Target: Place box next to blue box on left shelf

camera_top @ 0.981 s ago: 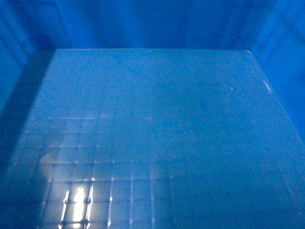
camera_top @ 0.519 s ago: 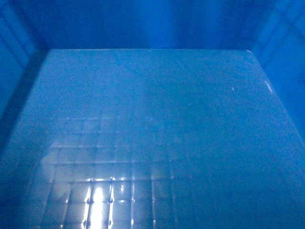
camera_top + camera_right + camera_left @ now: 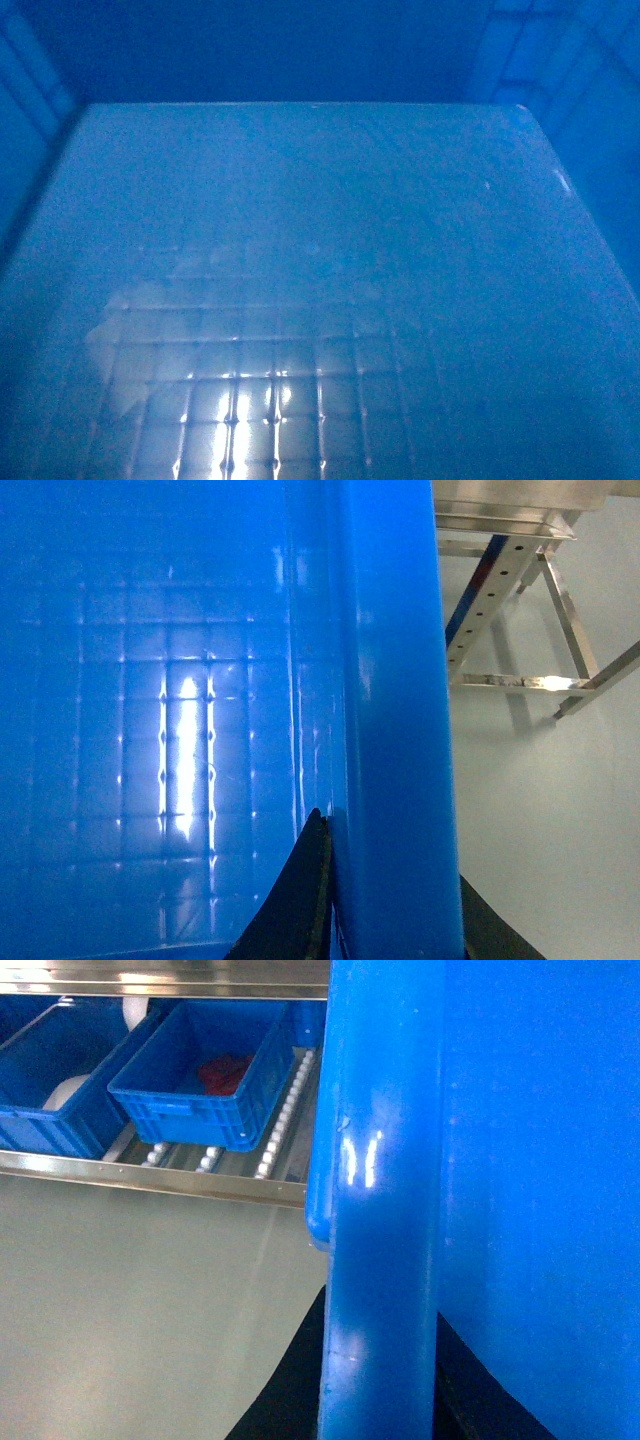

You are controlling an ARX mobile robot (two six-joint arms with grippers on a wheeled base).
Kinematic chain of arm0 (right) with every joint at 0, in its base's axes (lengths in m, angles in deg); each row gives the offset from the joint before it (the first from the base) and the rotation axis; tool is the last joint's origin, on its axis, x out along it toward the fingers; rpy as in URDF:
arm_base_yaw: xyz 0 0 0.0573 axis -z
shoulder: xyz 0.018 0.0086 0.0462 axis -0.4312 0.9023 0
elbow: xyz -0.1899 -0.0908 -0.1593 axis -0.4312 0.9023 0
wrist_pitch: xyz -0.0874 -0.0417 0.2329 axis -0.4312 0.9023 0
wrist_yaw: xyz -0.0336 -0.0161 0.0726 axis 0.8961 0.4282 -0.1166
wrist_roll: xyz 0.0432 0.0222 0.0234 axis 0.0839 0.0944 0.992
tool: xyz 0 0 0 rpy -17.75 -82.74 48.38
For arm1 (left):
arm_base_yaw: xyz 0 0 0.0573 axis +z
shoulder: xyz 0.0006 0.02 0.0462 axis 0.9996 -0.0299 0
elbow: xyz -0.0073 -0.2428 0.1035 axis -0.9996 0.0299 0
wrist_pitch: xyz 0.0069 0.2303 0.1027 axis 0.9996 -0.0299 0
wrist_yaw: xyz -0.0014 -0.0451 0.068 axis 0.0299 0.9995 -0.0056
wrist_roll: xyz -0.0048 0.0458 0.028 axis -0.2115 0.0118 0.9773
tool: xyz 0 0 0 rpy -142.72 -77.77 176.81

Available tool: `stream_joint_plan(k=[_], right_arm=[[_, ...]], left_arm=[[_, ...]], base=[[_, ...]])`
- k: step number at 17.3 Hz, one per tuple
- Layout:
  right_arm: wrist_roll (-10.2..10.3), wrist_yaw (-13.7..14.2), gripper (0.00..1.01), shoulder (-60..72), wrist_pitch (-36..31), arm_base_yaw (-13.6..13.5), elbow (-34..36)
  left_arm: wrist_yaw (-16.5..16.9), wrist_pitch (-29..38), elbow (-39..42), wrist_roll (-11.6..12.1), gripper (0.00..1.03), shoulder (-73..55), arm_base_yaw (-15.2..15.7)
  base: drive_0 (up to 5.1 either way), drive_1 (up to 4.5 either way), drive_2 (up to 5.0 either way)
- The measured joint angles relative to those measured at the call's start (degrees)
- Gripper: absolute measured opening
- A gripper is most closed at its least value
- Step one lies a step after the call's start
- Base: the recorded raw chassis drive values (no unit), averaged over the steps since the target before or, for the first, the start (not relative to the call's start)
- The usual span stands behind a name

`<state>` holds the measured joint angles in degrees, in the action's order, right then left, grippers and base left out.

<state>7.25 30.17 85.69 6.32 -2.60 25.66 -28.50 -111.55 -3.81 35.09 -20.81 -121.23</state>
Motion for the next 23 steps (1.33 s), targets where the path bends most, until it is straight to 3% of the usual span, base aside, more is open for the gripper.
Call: stream_joint_plan(k=[10,23], right_arm=[[0.02,-0.28,0.13,0.22,-0.48,-0.26,0.00],[0.20,0.04,0.13,0.02,-0.02,-0.31,0.00]], left_arm=[[-0.28,-0.57,0.00,0.04,0.13,0.31,0.00],[-0.15,-0.11,0.00,0.07,0.13,0.04,0.00]], base=[[-4.9,2.44,2.4],[0.0,0.00,0.0]])
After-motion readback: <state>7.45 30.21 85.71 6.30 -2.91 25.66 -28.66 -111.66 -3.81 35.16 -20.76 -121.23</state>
